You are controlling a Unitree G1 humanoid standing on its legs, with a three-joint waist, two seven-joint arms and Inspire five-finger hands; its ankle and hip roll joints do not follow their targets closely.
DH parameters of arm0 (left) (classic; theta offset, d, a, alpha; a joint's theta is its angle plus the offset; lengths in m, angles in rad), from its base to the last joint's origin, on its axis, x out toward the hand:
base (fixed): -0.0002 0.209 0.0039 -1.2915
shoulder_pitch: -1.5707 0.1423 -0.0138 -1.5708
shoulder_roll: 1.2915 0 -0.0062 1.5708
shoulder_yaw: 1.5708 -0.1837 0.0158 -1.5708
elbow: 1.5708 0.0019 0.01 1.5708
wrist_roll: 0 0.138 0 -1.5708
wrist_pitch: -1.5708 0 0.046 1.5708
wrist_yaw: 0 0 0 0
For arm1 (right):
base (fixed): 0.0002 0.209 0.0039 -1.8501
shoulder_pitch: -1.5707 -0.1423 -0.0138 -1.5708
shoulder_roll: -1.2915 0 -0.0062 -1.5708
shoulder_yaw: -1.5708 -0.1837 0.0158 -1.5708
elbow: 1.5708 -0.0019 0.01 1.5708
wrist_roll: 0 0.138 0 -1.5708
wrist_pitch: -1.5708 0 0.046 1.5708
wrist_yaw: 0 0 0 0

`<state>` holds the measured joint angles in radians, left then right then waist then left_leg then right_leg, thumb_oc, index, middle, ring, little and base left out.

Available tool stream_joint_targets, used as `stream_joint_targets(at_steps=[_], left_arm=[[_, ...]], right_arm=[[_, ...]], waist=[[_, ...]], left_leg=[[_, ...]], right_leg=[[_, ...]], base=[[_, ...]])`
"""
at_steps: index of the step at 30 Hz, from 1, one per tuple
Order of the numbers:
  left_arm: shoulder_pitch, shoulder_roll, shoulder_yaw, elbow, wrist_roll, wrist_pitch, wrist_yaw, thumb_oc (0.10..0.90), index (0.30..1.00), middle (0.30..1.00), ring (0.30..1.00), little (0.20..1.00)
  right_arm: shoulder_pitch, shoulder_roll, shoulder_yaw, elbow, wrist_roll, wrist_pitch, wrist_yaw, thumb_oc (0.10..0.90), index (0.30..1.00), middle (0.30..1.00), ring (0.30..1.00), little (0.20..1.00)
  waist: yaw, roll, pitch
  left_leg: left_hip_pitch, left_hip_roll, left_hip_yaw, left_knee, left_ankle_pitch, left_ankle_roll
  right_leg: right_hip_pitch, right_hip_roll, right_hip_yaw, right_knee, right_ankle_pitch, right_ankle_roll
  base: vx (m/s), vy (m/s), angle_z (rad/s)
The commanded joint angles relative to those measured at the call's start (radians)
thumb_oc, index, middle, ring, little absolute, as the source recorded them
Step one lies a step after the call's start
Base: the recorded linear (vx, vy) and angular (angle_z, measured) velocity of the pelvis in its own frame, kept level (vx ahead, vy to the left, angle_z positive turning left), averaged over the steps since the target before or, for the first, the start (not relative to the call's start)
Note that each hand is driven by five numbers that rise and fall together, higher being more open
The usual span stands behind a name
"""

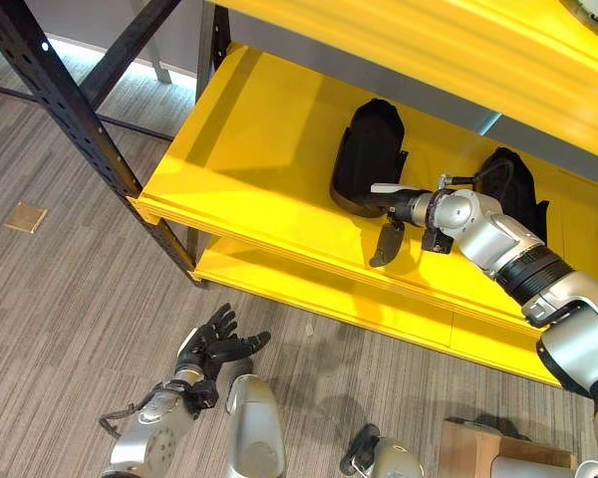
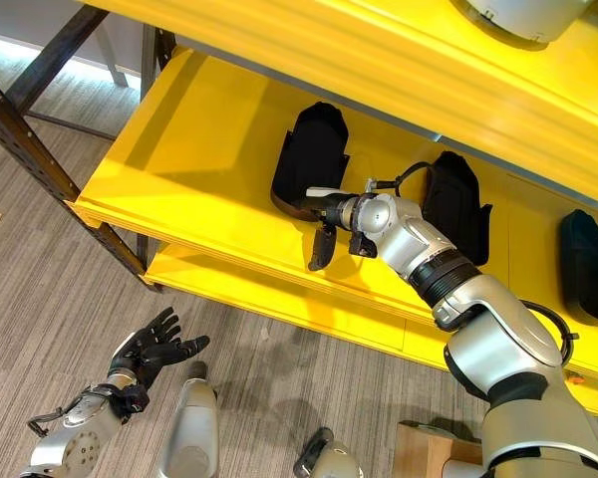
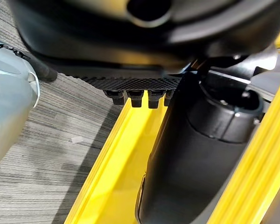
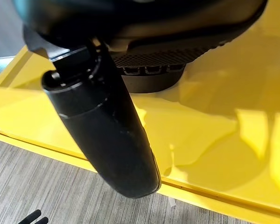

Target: Move parts from the plastic box to the shelf.

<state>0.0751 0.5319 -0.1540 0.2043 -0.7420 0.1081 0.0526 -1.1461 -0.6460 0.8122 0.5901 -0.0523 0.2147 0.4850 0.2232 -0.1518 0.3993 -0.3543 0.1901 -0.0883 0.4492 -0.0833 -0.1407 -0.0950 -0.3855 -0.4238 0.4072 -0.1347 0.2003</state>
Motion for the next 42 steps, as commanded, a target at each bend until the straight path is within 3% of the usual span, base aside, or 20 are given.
stream_joint_targets(at_steps=[1,26,42], left_arm=[[-0.02,0.045,0.018,-0.095,-0.012,-0.048,-0.036,0.9,1.0,1.0,1.0,1.0],[-0.027,0.044,0.024,-0.079,-0.023,-0.047,-0.032,0.9,1.0,1.0,1.0,1.0],[-0.024,0.049,0.033,-0.072,-0.031,-0.047,-0.032,0.9,1.0,1.0,1.0,1.0]], right_arm=[[-0.017,-0.037,0.019,-0.036,0.025,0.006,0.012,0.9,1.0,1.0,1.0,1.0],[-0.037,-0.02,0.007,-0.052,0.057,0.011,0.007,0.9,1.0,1.0,1.0,1.0],[-0.089,-0.051,-0.007,-0.073,0.122,0.013,-0.029,0.9,1.0,1.0,1.0,1.0]], waist=[[-0.004,-0.035,-0.029],[-0.009,-0.045,-0.045],[-0.011,-0.052,-0.06]], left_leg=[[-0.039,0.062,-0.008,0.042,-0.028,0.018],[-0.037,0.064,-0.003,0.048,-0.036,0.022],[-0.046,0.063,-0.006,0.061,-0.042,0.023]], right_leg=[[0.101,0.012,0.067,-0.101,0.075,0.001],[0.11,0.021,0.07,-0.111,0.09,0.006],[0.112,0.021,0.068,-0.107,0.086,0.004]], base=[[0.0,0.0,0.0],[0.0,0.0,0.0],[0.0,0.0,0.0]])
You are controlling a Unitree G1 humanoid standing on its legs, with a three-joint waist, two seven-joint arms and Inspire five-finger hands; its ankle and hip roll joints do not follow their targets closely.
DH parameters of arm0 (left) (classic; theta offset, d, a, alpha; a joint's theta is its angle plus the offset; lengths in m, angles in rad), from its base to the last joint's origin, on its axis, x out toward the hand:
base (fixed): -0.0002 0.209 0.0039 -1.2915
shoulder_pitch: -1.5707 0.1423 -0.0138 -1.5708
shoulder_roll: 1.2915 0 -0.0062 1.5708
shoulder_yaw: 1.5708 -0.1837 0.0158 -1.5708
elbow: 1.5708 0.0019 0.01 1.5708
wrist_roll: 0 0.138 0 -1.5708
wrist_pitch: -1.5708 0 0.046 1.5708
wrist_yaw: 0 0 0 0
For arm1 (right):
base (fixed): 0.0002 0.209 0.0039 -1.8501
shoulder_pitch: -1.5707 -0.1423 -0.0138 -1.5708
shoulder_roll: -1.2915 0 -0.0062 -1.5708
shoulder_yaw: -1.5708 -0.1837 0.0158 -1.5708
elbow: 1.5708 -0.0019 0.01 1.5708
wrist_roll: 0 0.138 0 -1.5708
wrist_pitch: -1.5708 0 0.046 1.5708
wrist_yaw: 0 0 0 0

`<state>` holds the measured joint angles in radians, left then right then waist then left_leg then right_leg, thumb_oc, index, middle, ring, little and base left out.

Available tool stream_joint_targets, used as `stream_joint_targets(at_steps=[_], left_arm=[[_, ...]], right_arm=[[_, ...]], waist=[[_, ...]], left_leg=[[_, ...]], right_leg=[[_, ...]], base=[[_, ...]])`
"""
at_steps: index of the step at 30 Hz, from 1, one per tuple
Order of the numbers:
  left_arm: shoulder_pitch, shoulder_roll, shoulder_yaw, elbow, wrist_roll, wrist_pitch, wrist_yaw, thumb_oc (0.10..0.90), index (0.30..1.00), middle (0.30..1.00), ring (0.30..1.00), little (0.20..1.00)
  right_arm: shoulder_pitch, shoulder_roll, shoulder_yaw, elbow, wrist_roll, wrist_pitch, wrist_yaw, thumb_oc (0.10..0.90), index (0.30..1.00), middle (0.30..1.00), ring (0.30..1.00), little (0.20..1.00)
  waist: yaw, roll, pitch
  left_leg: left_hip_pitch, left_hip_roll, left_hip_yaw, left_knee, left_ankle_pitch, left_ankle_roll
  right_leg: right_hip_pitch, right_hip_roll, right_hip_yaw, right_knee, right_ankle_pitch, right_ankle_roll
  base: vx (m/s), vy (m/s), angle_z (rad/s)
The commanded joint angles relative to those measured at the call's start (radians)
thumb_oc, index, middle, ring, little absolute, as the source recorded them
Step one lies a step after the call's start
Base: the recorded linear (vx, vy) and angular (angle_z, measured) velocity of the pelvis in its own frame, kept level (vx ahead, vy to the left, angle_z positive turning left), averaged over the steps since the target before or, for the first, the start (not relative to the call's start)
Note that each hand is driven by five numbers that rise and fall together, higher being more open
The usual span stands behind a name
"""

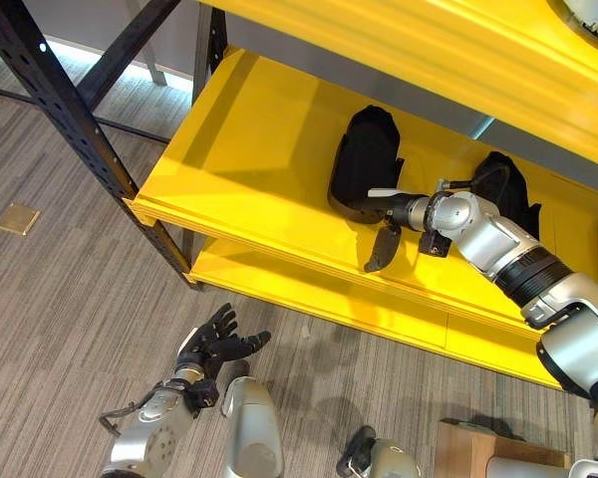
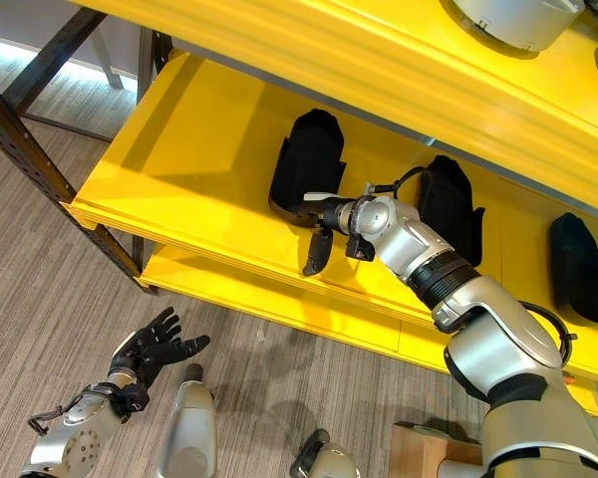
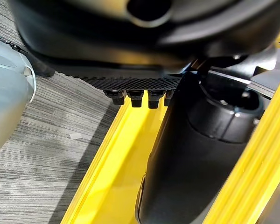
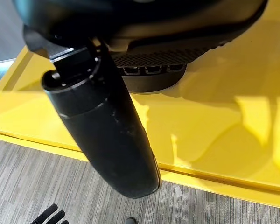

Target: Move parts from the plastic box to the shelf.

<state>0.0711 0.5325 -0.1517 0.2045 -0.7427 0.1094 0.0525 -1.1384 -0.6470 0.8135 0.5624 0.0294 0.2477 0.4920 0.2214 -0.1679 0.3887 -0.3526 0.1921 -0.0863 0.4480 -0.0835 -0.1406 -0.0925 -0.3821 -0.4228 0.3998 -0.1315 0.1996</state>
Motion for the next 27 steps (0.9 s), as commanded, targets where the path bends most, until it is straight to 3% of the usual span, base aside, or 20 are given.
stream_joint_targets(at_steps=[1,27], left_arm=[[-0.02,0.048,0.031,-0.071,-0.03,-0.049,-0.032,0.9,1.0,1.0,1.0,1.0],[-0.006,0.054,0.047,-0.051,-0.041,-0.044,-0.031,0.9,1.0,1.0,1.0,1.0]], right_arm=[[-0.099,-0.052,-0.01,-0.046,0.041,-0.02,-0.037,0.9,1.0,1.0,1.0,1.0],[-0.186,-0.129,0.004,-0.085,0.08,-0.022,-0.063,0.9,1.0,1.0,1.0,1.0]], waist=[[-0.01,-0.036,-0.05],[-0.027,-0.046,-0.08]], left_leg=[[-0.048,0.061,-0.008,0.062,-0.041,0.022],[-0.039,0.067,0.001,0.058,-0.044,0.024]], right_leg=[[0.11,0.018,0.066,-0.101,0.083,0.005],[0.113,0.026,0.073,-0.107,0.093,0.007]], base=[[0.0,0.0,0.0],[0.0,0.0,0.0]])
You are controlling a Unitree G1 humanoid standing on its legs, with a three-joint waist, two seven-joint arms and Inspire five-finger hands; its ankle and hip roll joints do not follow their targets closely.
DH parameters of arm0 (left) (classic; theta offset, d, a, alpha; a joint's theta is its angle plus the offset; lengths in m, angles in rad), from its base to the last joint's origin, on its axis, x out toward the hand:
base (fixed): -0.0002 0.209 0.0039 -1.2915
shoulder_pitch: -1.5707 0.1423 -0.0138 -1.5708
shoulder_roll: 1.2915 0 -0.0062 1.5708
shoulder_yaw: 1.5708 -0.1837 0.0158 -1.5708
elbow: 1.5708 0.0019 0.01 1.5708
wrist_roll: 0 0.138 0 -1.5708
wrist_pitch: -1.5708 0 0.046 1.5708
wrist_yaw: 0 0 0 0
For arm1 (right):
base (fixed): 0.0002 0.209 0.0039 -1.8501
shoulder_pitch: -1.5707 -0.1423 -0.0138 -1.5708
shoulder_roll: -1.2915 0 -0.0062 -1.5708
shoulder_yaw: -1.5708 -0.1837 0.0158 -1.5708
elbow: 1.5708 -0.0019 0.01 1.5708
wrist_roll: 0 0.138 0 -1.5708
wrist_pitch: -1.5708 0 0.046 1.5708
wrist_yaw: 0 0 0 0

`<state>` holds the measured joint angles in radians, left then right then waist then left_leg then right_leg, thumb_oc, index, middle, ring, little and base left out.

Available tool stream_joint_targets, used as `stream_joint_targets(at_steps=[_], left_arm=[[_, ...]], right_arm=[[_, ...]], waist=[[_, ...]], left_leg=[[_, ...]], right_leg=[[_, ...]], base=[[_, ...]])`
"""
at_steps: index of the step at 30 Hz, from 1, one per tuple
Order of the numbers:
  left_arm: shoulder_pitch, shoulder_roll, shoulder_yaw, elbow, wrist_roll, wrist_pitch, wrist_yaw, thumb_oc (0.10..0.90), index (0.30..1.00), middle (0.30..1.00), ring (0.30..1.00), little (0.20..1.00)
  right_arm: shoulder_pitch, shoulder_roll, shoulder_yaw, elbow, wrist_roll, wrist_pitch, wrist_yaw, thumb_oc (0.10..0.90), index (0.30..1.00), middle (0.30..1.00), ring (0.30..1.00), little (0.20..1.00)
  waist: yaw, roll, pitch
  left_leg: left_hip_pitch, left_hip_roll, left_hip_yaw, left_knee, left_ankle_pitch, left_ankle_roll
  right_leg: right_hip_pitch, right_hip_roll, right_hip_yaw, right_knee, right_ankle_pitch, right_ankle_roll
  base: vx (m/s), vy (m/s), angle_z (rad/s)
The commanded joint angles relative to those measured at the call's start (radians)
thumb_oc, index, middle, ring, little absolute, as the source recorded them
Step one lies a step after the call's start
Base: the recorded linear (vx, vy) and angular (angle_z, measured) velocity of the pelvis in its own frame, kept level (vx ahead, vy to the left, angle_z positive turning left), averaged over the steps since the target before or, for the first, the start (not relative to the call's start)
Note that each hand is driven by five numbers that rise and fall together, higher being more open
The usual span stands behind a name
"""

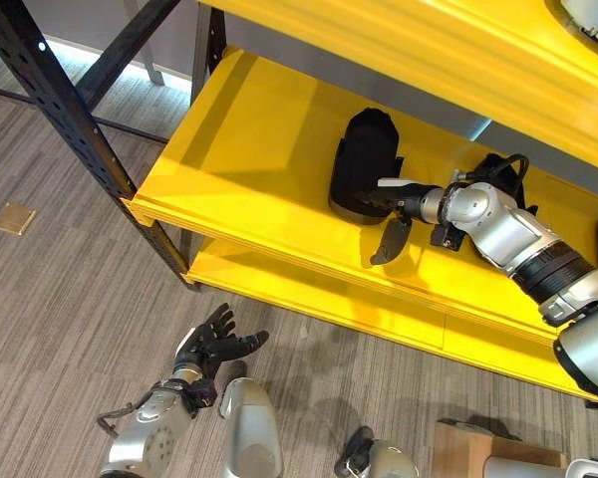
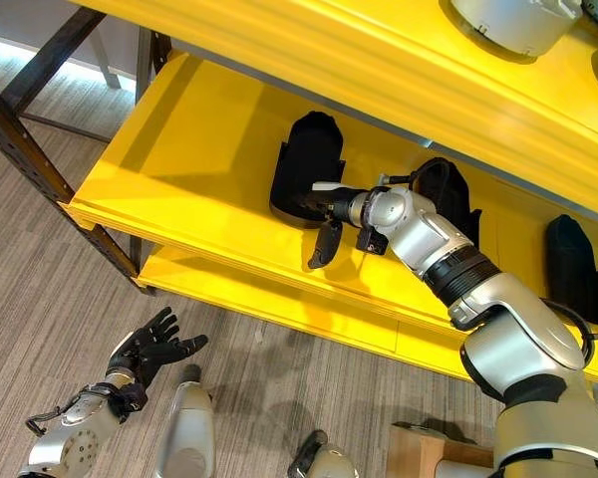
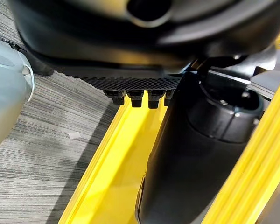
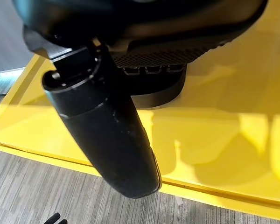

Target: Move parts from the plastic box to the shelf.

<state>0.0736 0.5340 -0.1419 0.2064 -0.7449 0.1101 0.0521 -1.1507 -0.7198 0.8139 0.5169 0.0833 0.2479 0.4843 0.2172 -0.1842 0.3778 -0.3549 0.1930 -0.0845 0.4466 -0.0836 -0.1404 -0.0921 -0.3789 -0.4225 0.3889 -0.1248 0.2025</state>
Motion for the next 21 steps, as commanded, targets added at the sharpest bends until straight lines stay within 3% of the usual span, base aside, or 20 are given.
stream_joint_targets(at_steps=[1,16,21], left_arm=[[-0.01,0.054,0.036,-0.055,-0.036,-0.044,-0.03,0.9,1.0,1.0,1.0,1.0],[-0.006,0.049,0.044,-0.042,-0.042,-0.045,-0.027,0.9,1.0,1.0,1.0,1.0],[-0.001,0.044,0.052,-0.042,-0.043,-0.051,-0.027,0.9,1.0,1.0,1.0,1.0]], right_arm=[[-0.174,-0.055,0.005,-0.039,0.024,-0.021,-0.055,0.9,1.0,1.0,1.0,1.0],[-0.208,-0.087,-0.002,-0.098,0.079,-0.03,-0.08,0.9,1.0,1.0,1.0,1.0],[-0.203,-0.166,-0.011,-0.194,0.12,-0.051,-0.091,0.9,1.0,1.0,1.0,1.0]], waist=[[-0.024,-0.03,-0.069],[-0.032,-0.028,-0.078],[-0.046,-0.028,-0.085]], left_leg=[[-0.037,0.066,-0.001,0.06,-0.044,0.024],[-0.042,0.065,0.003,0.066,-0.046,0.026],[-0.043,0.066,0.009,0.062,-0.044,0.027]], right_leg=[[0.113,0.024,0.072,-0.097,0.086,0.005],[0.113,0.024,0.073,-0.101,0.092,0.007],[0.11,0.024,0.075,-0.109,0.099,0.009]], base=[[0.0,0.0,0.0],[0.0,0.0,0.0],[0.0,0.0,0.0]])
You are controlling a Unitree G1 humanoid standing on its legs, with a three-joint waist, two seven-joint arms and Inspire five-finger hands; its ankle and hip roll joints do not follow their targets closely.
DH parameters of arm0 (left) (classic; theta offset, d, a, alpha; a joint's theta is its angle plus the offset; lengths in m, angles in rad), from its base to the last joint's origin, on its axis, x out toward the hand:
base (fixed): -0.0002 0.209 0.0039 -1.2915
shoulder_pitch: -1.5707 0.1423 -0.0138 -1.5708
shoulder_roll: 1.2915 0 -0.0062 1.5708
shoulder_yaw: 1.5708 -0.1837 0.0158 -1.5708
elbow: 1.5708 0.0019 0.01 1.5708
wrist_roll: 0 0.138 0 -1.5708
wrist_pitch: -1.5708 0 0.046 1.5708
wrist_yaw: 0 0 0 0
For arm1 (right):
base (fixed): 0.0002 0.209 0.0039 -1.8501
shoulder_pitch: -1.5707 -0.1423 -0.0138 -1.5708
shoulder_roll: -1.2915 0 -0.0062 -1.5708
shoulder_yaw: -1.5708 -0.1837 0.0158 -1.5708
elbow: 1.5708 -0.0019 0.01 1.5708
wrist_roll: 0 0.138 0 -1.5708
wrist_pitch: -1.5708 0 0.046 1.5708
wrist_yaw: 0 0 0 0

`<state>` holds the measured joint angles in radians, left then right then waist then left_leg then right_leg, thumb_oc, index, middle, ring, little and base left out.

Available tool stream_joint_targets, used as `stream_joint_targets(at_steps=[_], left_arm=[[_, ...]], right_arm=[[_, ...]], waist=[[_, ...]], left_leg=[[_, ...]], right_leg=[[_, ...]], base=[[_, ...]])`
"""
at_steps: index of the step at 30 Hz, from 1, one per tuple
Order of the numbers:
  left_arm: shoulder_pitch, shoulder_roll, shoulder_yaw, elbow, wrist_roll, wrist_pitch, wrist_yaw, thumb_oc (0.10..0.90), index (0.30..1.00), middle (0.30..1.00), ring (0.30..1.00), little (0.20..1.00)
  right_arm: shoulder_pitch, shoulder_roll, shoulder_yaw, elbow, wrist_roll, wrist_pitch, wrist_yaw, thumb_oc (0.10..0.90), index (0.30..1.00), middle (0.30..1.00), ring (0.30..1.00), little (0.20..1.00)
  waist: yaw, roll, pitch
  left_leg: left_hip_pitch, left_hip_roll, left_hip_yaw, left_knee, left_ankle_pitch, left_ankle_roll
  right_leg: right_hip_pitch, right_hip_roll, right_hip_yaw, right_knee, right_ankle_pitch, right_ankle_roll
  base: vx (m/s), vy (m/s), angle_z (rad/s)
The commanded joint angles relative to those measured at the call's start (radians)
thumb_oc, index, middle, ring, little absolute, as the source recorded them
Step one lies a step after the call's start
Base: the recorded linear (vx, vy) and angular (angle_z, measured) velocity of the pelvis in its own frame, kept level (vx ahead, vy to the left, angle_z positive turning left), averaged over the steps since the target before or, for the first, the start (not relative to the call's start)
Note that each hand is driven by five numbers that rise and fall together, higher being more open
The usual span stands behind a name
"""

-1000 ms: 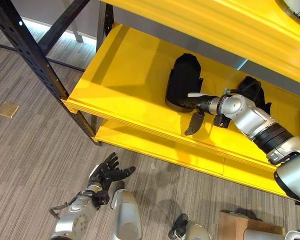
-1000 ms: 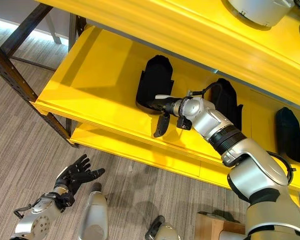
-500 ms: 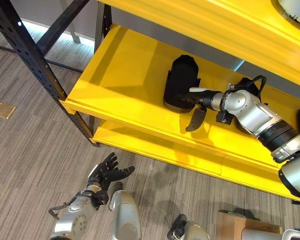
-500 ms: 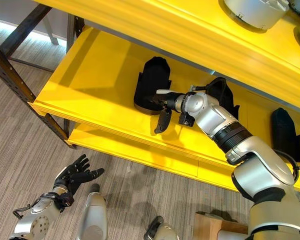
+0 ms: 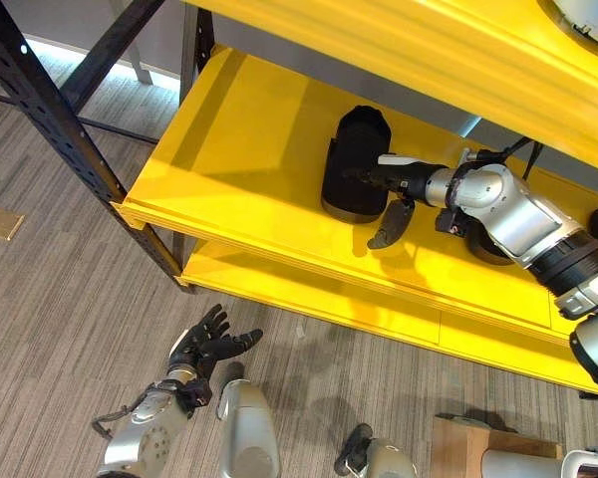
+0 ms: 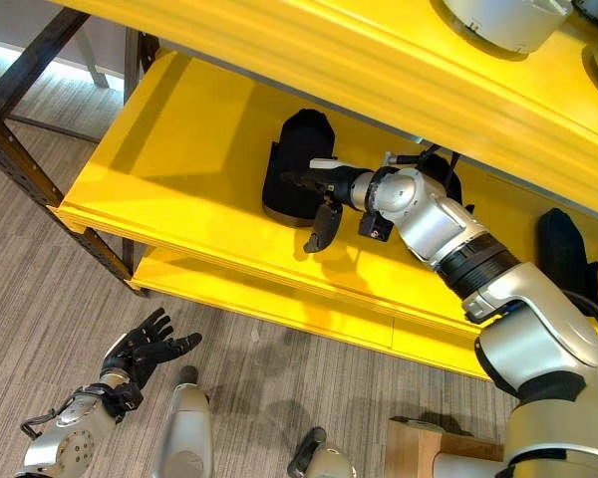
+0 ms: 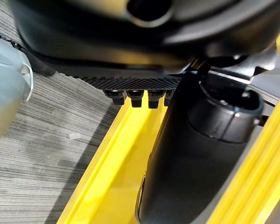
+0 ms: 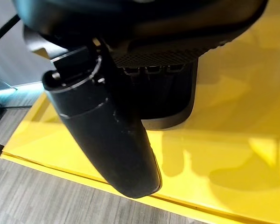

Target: Move parts from the plastic box to the shelf.

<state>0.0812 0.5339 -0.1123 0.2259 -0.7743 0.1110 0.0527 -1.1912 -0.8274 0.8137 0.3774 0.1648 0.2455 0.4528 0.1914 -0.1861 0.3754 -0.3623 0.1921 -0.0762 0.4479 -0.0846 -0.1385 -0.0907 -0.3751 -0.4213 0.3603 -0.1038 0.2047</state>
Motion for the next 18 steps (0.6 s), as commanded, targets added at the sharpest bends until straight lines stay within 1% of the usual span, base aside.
stream_joint_targets(at_steps=[1,3,5,6,7,8,9,11,12,13,14,15,17,18], left_arm=[[-0.009,0.044,0.022,-0.061,-0.014,-0.052,-0.028,0.9,1.0,1.0,1.0,1.0],[-0.004,0.034,0.028,-0.064,-0.013,-0.052,-0.025,0.9,1.0,1.0,1.0,1.0],[0.004,0.021,0.04,-0.071,-0.012,-0.054,-0.019,0.9,1.0,1.0,1.0,1.0],[0.004,0.015,0.039,-0.071,-0.012,-0.056,-0.014,0.9,1.0,1.0,1.0,1.0],[0.007,0.007,0.045,-0.071,-0.012,-0.056,-0.011,0.9,1.0,1.0,1.0,1.0],[0.012,0.002,0.05,-0.074,-0.011,-0.057,-0.007,0.9,1.0,1.0,1.0,1.0],[0.017,-0.011,0.058,-0.073,-0.012,-0.062,0.001,0.9,1.0,1.0,1.0,1.0],[0.022,-0.013,0.064,-0.077,-0.006,-0.062,0.004,0.9,1.0,1.0,1.0,1.0],[0.026,-0.022,0.069,-0.079,-0.004,-0.064,0.008,0.9,1.0,1.0,1.0,1.0],[0.026,-0.02,0.067,-0.079,-0.004,-0.064,0.008,0.9,1.0,1.0,1.0,1.0],[0.023,-0.027,0.063,-0.075,-0.002,-0.066,0.011,0.9,1.0,1.0,1.0,1.0],[0.03,-0.041,0.071,-0.079,0.002,-0.07,0.017,0.9,1.0,1.0,1.0,1.0],[0.042,-0.053,0.073,-0.079,0.003,-0.072,0.018,0.9,1.0,1.0,1.0,1.0],[0.044,-0.057,0.067,-0.076,0.008,-0.074,0.02,0.9,1.0,1.0,1.0,1.0]], right_arm=[[-0.161,-0.059,-0.012,-0.056,0.039,-0.048,-0.059,0.9,1.0,1.0,1.0,1.0],[-0.135,-0.119,-0.036,-0.157,0.052,-0.066,-0.064,0.9,1.0,1.0,1.0,1.0],[-0.091,-0.187,-0.086,-0.279,0.061,-0.099,-0.085,0.9,1.0,1.0,1.0,1.0],[-0.059,-0.206,-0.124,-0.316,0.059,-0.116,-0.105,0.9,1.0,1.0,1.0,1.0],[-0.026,-0.216,-0.153,-0.351,0.084,-0.126,-0.108,0.9,1.0,1.0,1.0,1.0],[0.024,-0.231,-0.201,-0.398,0.099,-0.131,-0.113,0.9,1.0,1.0,1.0,1.0],[0.074,-0.245,-0.267,-0.435,0.101,-0.156,-0.148,0.9,1.0,1.0,1.0,1.0],[0.147,-0.258,-0.325,-0.491,0.098,-0.162,-0.132,0.9,1.0,1.0,1.0,1.0],[0.178,-0.261,-0.357,-0.512,0.1,-0.176,-0.147,0.9,1.0,1.0,1.0,1.0],[0.187,-0.262,-0.365,-0.516,0.099,-0.175,-0.147,0.9,1.0,1.0,1.0,1.0],[0.217,-0.26,-0.4,-0.527,0.09,-0.194,-0.176,0.9,1.0,1.0,1.0,1.0],[0.312,-0.239,-0.484,-0.554,0.141,-0.222,-0.196,0.9,1.0,1.0,1.0,1.0],[0.433,-0.217,-0.591,-0.586,0.148,-0.245,-0.212,0.9,1.0,1.0,1.0,1.0],[0.508,-0.192,-0.648,-0.598,0.16,-0.259,-0.225,0.9,1.0,1.0,1.0,1.0]], waist=[[-0.02,-0.026,-0.083],[-0.031,-0.026,-0.084],[-0.045,-0.026,-0.085],[-0.046,-0.027,-0.084],[-0.052,-0.024,-0.083],[-0.054,-0.026,-0.084],[-0.058,-0.021,-0.081],[-0.063,-0.025,-0.084],[-0.068,-0.024,-0.084],[-0.066,-0.025,-0.084],[-0.067,-0.025,-0.084],[-0.08,-0.019,-0.084],[-0.086,-0.019,-0.087],[-0.088,-0.02,-0.088]], left_leg=[[-0.036,0.067,0.0,0.06,-0.043,0.025],[-0.039,0.066,0.001,0.063,-0.043,0.026],[-0.038,0.07,0.004,0.064,-0.043,0.025],[-0.037,0.071,0.006,0.065,-0.043,0.025],[-0.036,0.073,0.007,0.064,-0.043,0.025],[-0.036,0.075,0.007,0.064,-0.041,0.024],[-0.032,0.08,0.008,0.069,-0.047,0.022],[-0.034,0.078,0.008,0.062,-0.04,0.023],[-0.034,0.08,0.009,0.06,-0.039,0.023],[-0.034,0.08,0.009,0.06,-0.038,0.023],[-0.032,0.081,0.011,0.058,-0.037,0.022],[-0.032,0.083,0.01,0.056,-0.034,0.021],[-0.031,0.085,0.01,0.052,-0.032,0.019],[-0.031,0.087,0.01,0.05,-0.031,0.019]], right_leg=[[0.109,0.02,0.074,-0.081,0.078,0.007],[0.104,0.019,0.078,-0.078,0.079,0.008],[0.103,0.02,0.079,-0.078,0.074,0.006],[0.103,0.021,0.081,-0.078,0.073,0.006],[0.101,0.022,0.083,-0.077,0.072,0.006],[0.1,0.023,0.082,-0.077,0.07,0.006],[0.102,0.027,0.086,-0.076,0.063,0.005],[0.098,0.025,0.086,-0.077,0.064,0.005],[0.097,0.026,0.087,-0.078,0.061,0.005],[0.097,0.026,0.087,-0.078,0.061,0.005],[0.096,0.027,0.089,-0.078,0.06,0.004],[0.093,0.028,0.091,-0.079,0.059,0.005],[0.091,0.03,0.091,-0.078,0.057,0.006],[0.09,0.031,0.092,-0.078,0.056,0.006]], base=[[0.0,0.0,0.0],[0.0,0.0,0.0],[0.0,0.0,0.0],[0.0,0.0,0.0],[-0.02,0.008,-0.04],[-0.02,0.008,-0.06],[-0.02,0.007,-0.04],[0.0,0.0,0.0],[-0.01,-0.001,-0.04],[-0.02,0.009,-0.06],[-0.03,0.01,-0.08],[-0.03,0.012,-0.08],[-0.03,0.003,-0.05],[-0.03,0.004,-0.05]])
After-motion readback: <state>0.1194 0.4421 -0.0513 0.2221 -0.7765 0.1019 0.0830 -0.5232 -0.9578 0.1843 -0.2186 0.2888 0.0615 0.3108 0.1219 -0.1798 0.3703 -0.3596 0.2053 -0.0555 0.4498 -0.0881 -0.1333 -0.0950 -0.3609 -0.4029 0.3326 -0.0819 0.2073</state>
